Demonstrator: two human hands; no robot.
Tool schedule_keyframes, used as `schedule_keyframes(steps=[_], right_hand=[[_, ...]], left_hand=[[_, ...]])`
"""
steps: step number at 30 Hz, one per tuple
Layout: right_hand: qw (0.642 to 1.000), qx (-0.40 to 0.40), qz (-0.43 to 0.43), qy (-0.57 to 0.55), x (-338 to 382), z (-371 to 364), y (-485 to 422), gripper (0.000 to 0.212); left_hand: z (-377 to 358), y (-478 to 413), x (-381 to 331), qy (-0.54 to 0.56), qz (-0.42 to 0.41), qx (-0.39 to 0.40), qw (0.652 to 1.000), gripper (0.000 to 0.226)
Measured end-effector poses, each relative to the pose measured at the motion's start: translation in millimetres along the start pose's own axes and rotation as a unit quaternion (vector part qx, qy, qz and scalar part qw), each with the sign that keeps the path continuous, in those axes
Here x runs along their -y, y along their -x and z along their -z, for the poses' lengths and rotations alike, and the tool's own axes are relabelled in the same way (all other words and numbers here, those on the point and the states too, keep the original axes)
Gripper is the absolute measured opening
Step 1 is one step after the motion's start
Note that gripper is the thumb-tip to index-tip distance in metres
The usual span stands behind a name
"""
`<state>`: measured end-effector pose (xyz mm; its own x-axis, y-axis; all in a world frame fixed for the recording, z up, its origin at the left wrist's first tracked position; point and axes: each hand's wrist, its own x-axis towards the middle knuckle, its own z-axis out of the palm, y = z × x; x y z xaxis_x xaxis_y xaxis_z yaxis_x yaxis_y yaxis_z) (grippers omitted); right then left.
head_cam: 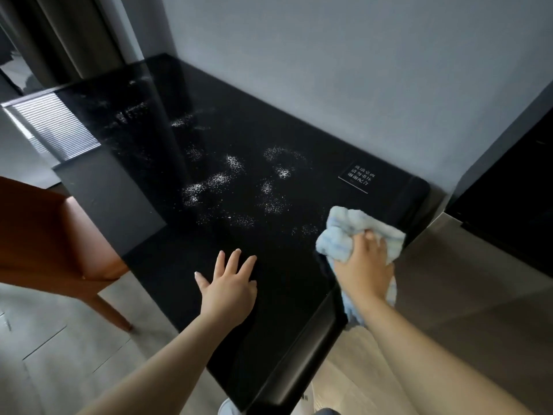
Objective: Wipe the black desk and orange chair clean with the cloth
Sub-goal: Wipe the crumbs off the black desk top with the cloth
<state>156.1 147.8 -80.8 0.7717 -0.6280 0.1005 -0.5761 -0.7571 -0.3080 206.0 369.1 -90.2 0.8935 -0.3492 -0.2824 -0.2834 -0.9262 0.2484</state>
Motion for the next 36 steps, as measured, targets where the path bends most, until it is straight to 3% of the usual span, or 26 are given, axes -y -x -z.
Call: schedule_keyframes(steps=[2, 4, 5, 7, 10, 12, 14, 16, 18, 20, 22, 24, 25, 27, 29, 31, 32, 34, 36], right_hand=[[0.984, 0.011, 0.180, 0.002, 16, -9, 32, 0.035], [0.938, 0.048, 0.342, 0.002, 8, -15, 52, 0.046], [0.935, 0.071, 0.347, -0.012, -1, -10, 40, 0.049], [0.966, 0.074, 0.248, -0.018, -24, -3, 2, 0.050], [0.996, 0.012, 0.078, -0.048, -44, 10, -52, 0.035], [0.998, -0.016, 0.031, -0.057, -37, 12, -59, 0.027], [0.992, 0.010, 0.116, -0.049, -26, 2, -38, 0.029], [0.946, 0.110, 0.302, -0.052, -24, -10, -4, 0.042], [0.909, 0.148, 0.386, -0.054, -34, -7, -8, 0.054], [0.936, 0.066, 0.333, -0.095, -41, 2, -49, 0.043], [0.976, 0.019, 0.202, -0.078, -41, 10, -100, 0.019], [0.995, 0.002, 0.073, -0.068, -40, 9, -131, 0.020], [0.997, -0.010, 0.054, -0.061, -37, 5, -130, 0.020], [0.987, 0.002, 0.148, -0.059, -29, -4, -107, 0.020], [0.943, 0.078, 0.313, -0.082, -25, -5, -82, 0.030], [0.920, 0.124, 0.351, -0.122, -26, 0, -98, 0.033], [0.936, 0.093, 0.314, -0.127, -29, -1, -116, 0.031], [0.982, 0.004, 0.153, -0.112, -41, -5, -158, 0.030], [0.990, -0.038, -0.034, -0.131, -54, -4, -189, 0.046]], left_hand=[[-3, -5, -4, -0.007, 0.006, -0.014, 1.000, 0.054], [-8, -8, -7, -0.011, 0.011, -0.018, 1.000, 0.057], [-11, -7, -7, -0.021, 0.012, -0.022, 0.999, 0.059], [-19, -5, -5, -0.052, 0.007, -0.041, 0.998, 0.063], [-22, -7, -4, -0.076, -0.040, -0.077, 0.993, 0.064], [-19, -12, -6, -0.071, -0.072, -0.085, 0.991, 0.069], [-16, -17, -8, -0.058, -0.077, -0.093, 0.991, 0.080], [-16, -20, -10, -0.049, -0.060, -0.104, 0.992, 0.083], [-17, -19, -11, -0.062, -0.048, -0.106, 0.991, 0.079], [-16, -18, -11, -0.060, -0.044, -0.105, 0.992, 0.074], [-14, -17, -11, -0.049, -0.044, -0.107, 0.992, 0.075], [-14, -16, -13, -0.055, -0.045, -0.111, 0.991, 0.078], [-14, -15, -13, -0.057, -0.044, -0.113, 0.991, 0.078], [-14, -15, -14, -0.057, -0.038, -0.110, 0.992, 0.077], [-12, -16, -13, -0.057, -0.037, -0.107, 0.992, 0.076], [-12, -17, -13, -0.062, -0.046, -0.108, 0.991, 0.076], [-12, -17, -13, -0.061, -0.050, -0.109, 0.991, 0.076], [-12, -16, -15, -0.051, -0.050, -0.109, 0.992, 0.075], [-12, -15, -16, -0.050, -0.044, -0.110, 0.992, 0.074]])
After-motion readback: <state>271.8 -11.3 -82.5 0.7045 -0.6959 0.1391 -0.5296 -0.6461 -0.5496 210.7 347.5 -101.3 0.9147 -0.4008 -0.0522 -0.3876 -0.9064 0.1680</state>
